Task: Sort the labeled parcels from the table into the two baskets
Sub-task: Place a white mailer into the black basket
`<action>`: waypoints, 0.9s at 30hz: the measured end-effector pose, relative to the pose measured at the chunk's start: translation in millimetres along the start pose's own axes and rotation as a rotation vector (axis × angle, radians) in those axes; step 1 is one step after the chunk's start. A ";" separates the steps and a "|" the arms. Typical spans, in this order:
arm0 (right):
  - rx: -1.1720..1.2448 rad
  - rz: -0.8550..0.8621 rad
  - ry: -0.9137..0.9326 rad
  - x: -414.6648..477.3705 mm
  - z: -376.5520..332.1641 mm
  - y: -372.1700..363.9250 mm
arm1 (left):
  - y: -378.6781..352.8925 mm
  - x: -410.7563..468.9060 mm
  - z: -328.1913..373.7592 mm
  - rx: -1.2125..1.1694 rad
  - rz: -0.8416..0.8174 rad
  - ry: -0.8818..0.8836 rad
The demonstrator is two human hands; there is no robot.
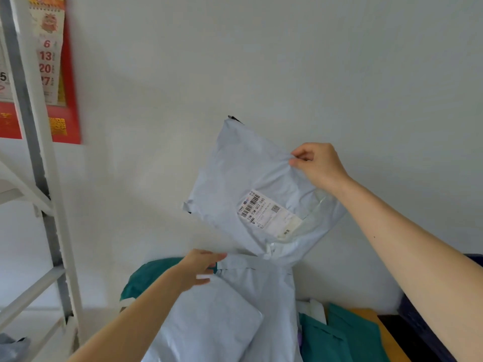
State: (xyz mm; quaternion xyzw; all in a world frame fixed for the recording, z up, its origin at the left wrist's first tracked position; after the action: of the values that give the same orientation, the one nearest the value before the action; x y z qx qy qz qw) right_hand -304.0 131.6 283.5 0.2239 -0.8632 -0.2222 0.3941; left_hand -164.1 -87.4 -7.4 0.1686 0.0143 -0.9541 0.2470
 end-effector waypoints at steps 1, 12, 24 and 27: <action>0.052 0.006 -0.020 0.3 0.5 2.6 | -11.2 3.7 -1.7 -0.065 -0.051 -0.005; 0.278 0.067 -0.162 -11.9 35.8 21.8 | -25.8 21.3 26.2 -0.468 -0.082 -0.252; 0.389 -0.086 -0.391 -40.2 101.5 -4.9 | 33.4 -13.4 82.5 -0.300 0.148 -0.396; 0.453 -0.084 -0.409 -51.0 108.4 -16.9 | 47.1 -27.1 101.9 -0.206 0.179 -0.430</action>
State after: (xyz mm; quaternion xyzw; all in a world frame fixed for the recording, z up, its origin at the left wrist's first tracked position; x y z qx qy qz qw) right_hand -355.0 169.1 180.5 0.2921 -0.9422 -0.0808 0.1429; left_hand -151.5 -127.3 100.2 -0.0635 0.0438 -0.9359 0.3436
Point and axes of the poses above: each hand's wrist, its own x-axis towards the middle knuckle, its own y-axis out of the back of the hand, z = x × y, the point moved 9 cm from there along x, towards the middle knuckle, and after that the axes turned 8 degrees about -z, right-handed, at the moved point
